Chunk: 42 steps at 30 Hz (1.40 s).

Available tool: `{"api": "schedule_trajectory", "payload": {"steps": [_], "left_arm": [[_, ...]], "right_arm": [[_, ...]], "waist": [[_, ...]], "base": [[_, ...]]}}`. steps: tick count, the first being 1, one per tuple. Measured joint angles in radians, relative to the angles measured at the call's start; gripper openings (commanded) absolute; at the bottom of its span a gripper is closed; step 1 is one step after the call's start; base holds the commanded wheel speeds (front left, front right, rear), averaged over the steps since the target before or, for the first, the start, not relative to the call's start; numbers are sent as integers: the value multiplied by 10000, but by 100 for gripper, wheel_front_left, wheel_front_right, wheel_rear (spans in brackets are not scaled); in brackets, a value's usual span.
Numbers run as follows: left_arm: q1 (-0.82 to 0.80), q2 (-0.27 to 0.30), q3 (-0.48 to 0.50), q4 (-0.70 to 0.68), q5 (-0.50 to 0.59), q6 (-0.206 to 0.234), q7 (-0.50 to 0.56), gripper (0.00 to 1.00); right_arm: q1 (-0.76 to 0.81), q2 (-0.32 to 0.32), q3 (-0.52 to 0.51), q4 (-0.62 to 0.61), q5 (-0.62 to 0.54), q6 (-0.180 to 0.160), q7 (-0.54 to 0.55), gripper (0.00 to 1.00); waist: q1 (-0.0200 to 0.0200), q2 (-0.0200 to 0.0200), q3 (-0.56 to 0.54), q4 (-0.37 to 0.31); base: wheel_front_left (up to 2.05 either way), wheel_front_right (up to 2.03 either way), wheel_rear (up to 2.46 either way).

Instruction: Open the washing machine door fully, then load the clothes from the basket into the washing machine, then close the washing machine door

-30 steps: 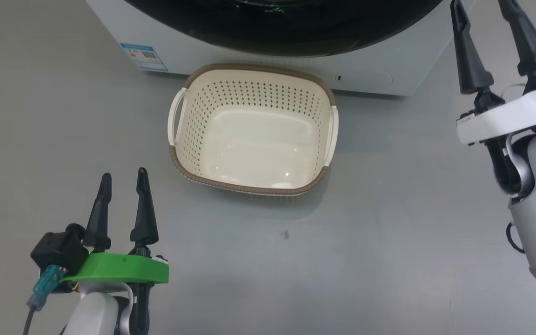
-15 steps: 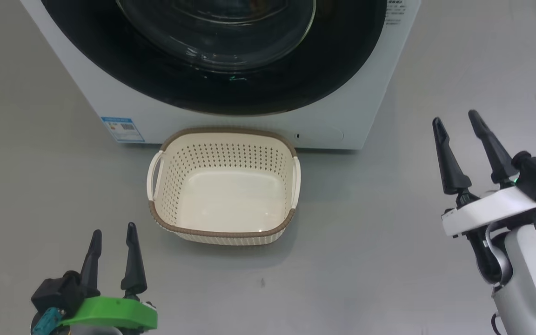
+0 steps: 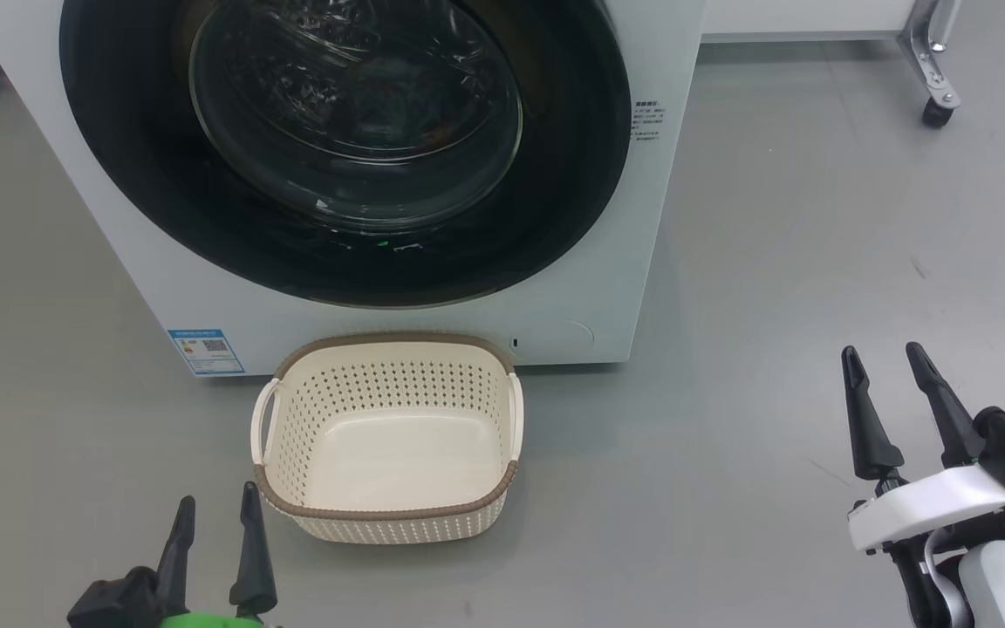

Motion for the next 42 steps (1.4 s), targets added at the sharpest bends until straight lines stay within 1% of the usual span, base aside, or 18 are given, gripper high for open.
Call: {"api": "schedule_trajectory", "payload": {"steps": [5, 14, 30, 31, 38, 42], "left_arm": [[161, 2, 15, -46, 12, 0, 0, 100], [387, 6, 71, -111, 13, 2, 0, 100], [595, 12, 29, -314, 157, 15, 0, 100], [598, 12, 25, -336, 130, 15, 0, 0], [627, -46, -109, 291, 94, 15, 50, 0], [670, -48, -109, 293, -157, 12, 56, 0]], "right_arm": [[365, 155, -278, -90, -81, 0, 0, 100], [928, 234, -435, -100, -339, 0, 0, 100], [933, 322, -552, -345, -518, 0, 0, 100], [933, 330, -556, -345, -518, 0, 0, 0], [1270, 765, -424, 332, -516, 0, 10, 0], [1341, 836, -410, 359, -293, 0, 13, 0]], "waist": [[0, 0, -206, -154], [0, 0, -341, -235], [0, 0, -355, -48], [0, 0, -355, -29], [0, 0, -356, -14], [1, 0, -355, -16]], "base": [[0, 0, 0], [0, 0, 0], [0, 0, 0], [0, 0, 0], [0, 0, 0], [0, 0, 0]]}}
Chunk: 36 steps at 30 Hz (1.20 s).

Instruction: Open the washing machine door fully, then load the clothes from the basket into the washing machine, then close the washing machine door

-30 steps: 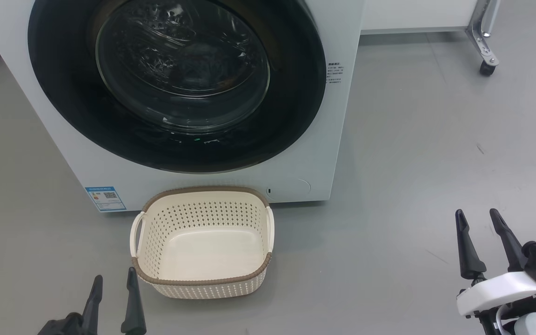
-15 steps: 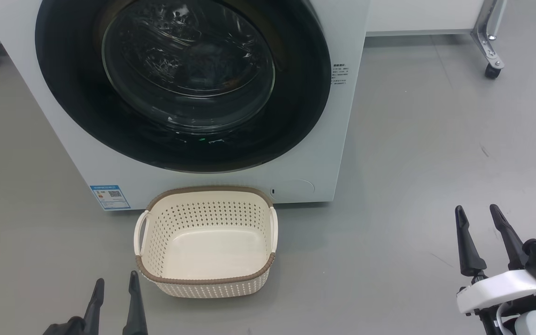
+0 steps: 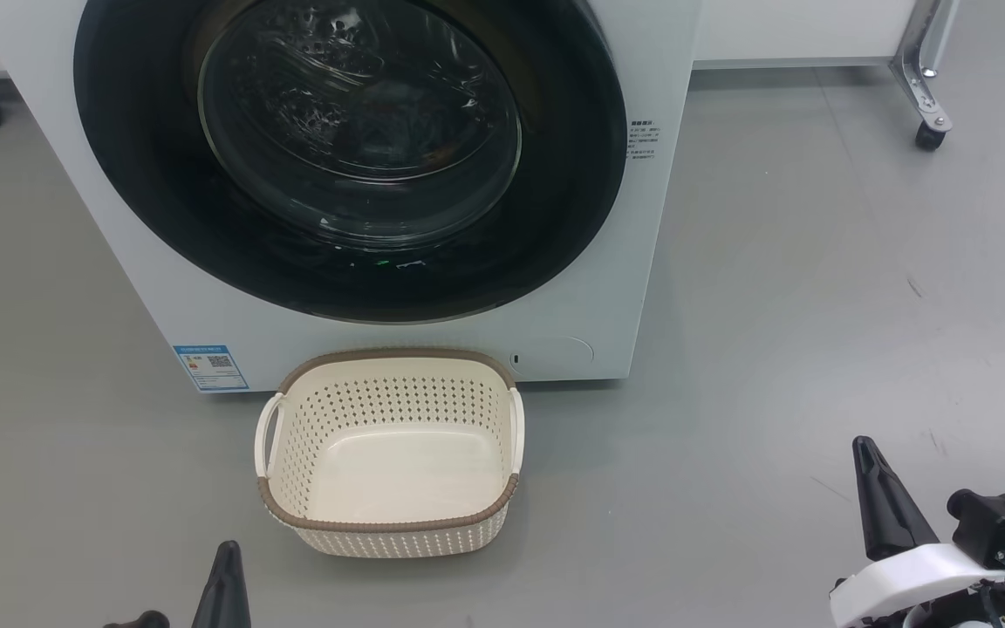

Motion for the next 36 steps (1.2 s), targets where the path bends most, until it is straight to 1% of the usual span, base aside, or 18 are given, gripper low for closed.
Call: {"api": "schedule_trajectory", "payload": {"steps": [3, 9, 19, 21, 28, 30, 36], "left_arm": [[39, 0, 2, -19, -286, -4, 15, 0], [47, 0, 56, -65, -1262, -31, 184, 0], [35, 2, 343, -100, -2535, -84, 522, 0], [31, 6, 378, -111, -2736, -84, 612, 0], [-2, 33, 570, -128, -3689, -84, 802, 0], [-25, 44, 623, -132, -3900, -84, 888, 0], [-126, 63, 706, -142, -4646, -84, 1066, 0]], "right_arm": [[0, 8, -10, -15, 359, 0, 90, 0], [-4, 36, -86, -38, 1273, 0, 272, 0], [-35, 127, -288, -69, 2614, -29, 623, 0], [-42, 155, -339, -77, 2882, -100, 719, 0], [-68, 199, -458, -100, 3770, -117, 961, 0], [-81, 203, -491, -109, 4036, -192, 1047, 0], [-217, 259, -616, -121, 4811, -201, 1233, 0]], "waist": [[0, 0, 1, -3], [0, 0, 5, -15], [0, 0, 8, -33], [0, 0, 9, -37], [0, 0, 12, -47], [0, 0, 13, -50], [0, 0, 16, -59]], "base": [[0, 0, 0], [0, 0, 0], [0, 0, 0], [0, 0, 0], [0, 0, 0], [0, 0, 0], [0, 0, 0]]}}
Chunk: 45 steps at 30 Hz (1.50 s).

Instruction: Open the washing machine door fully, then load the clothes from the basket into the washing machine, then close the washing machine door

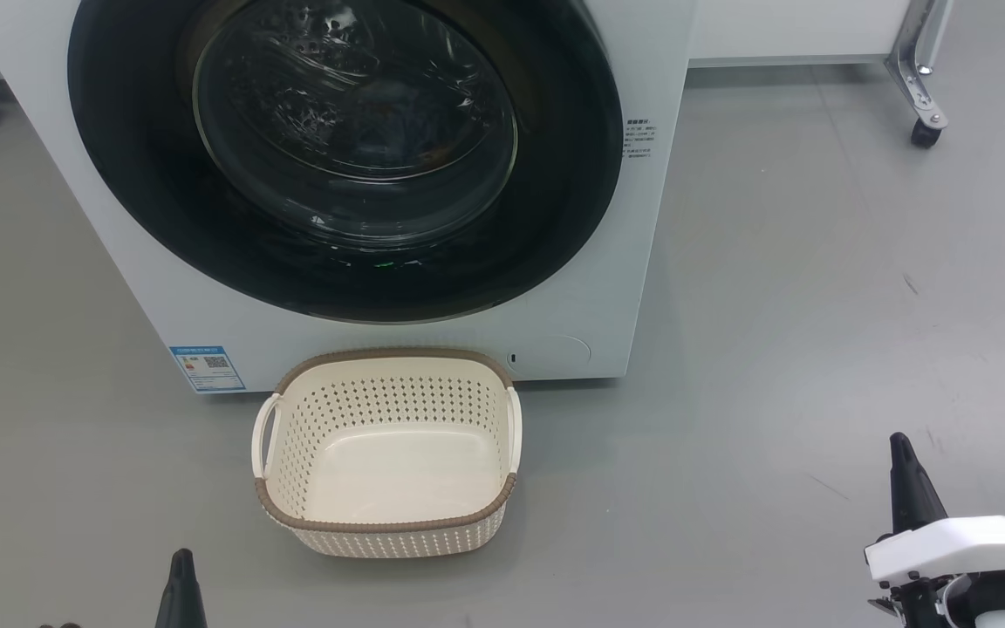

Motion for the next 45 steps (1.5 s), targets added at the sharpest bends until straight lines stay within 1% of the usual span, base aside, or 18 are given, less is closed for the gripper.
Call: {"api": "schedule_trajectory", "payload": {"steps": [9, 11, 17, 19, 30, 34, 37, 41, 45], "left_arm": [[-142, 63, 240, 0, -1168, -2, 263, 0], [-207, 75, 267, -2, -1436, -2, 349, 0], [-247, 123, 360, -2, -2238, -4, 545, 0], [-261, 134, 384, -2, -2337, -4, 585, 0], [-458, 251, 621, 4, -3697, -17, 876, 0], [-487, 270, 692, 10, -4228, -90, 982, 0], [-599, 282, 784, 15, -4646, -104, 1080, 0], [-679, 297, 884, 15, -5058, -107, 1218, 0], [-743, 313, 957, 23, -5708, -150, 1354, 0]], "right_arm": [[-57, 50, -161, -38, 1166, -8, 313, 0], [-74, 63, -186, -40, 1421, -92, 407, 0], [-259, 75, -301, -54, 2199, -140, 577, 0], [-270, 77, -320, -59, 2330, -159, 619, 0], [-328, 121, -508, -59, 3735, -169, 972, 0], [-472, 151, -568, -79, 4249, -182, 1139, 0], [-473, 165, -633, -81, 4648, -253, 1233, 0], [-488, 199, -717, -82, 5152, -253, 1358, 0], [-557, 245, -798, -82, 5795, -261, 1511, 0]], "waist": [[0, 0, 3, -13], [0, 0, 3, -15], [0, 0, 4, -23], [0, 0, 5, -25], [0, 0, 6, -40], [0, 0, 7, -45], [0, 0, 7, -50], [0, 0, 8, -55], [0, 0, 8, -62]], "base": [[0, 0, 0], [0, 0, 0], [0, 0, 0], [0, 0, 0], [0, 0, 0], [0, 0, 0], [0, 0, 0], [0, 0, 0], [0, 0, 0]]}}
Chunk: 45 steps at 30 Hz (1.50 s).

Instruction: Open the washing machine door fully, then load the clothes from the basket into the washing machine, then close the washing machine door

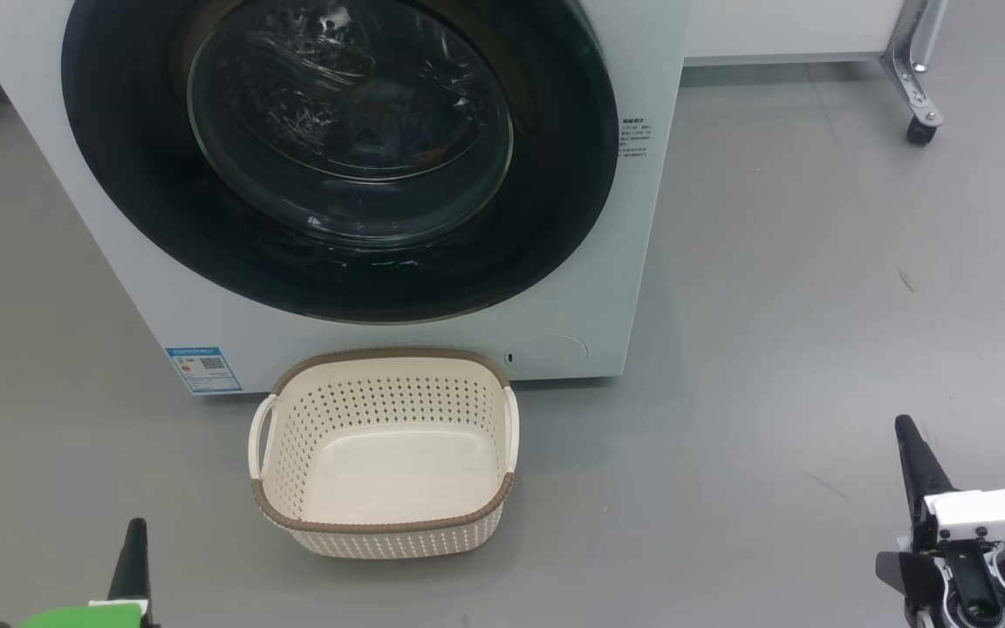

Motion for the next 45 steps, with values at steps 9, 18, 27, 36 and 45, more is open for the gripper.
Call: {"api": "schedule_trajectory", "payload": {"steps": [9, 18, 27, 36, 45], "left_arm": [[-151, 35, 221, 15, -1135, -40, 230, 0], [-330, 73, 360, 36, -2280, -90, 493, 0], [-335, 86, 378, 54, -2286, -119, 535, 0], [-341, 86, 382, 73, -2286, -123, 535, 0], [-380, 86, 384, 88, -2286, -130, 535, 0]], "right_arm": [[-148, 82, -146, -13, 1147, -35, 290, 0], [-334, 125, -309, -23, 2265, -79, 587, 0], [-334, 130, -316, -21, 2318, -79, 587, 0], [-334, 132, -320, -19, 2318, -79, 587, 0], [-334, 132, -322, -17, 2318, -79, 587, 0]], "waist": [[0, 0, 1, -13], [0, 0, 2, -24], [0, 0, 1, -24], [0, 0, -1, -24], [0, 0, -2, -24]], "base": [[0, 0, 0], [0, 0, 0], [0, 0, 0], [0, 0, 0], [0, 0, 0]]}}
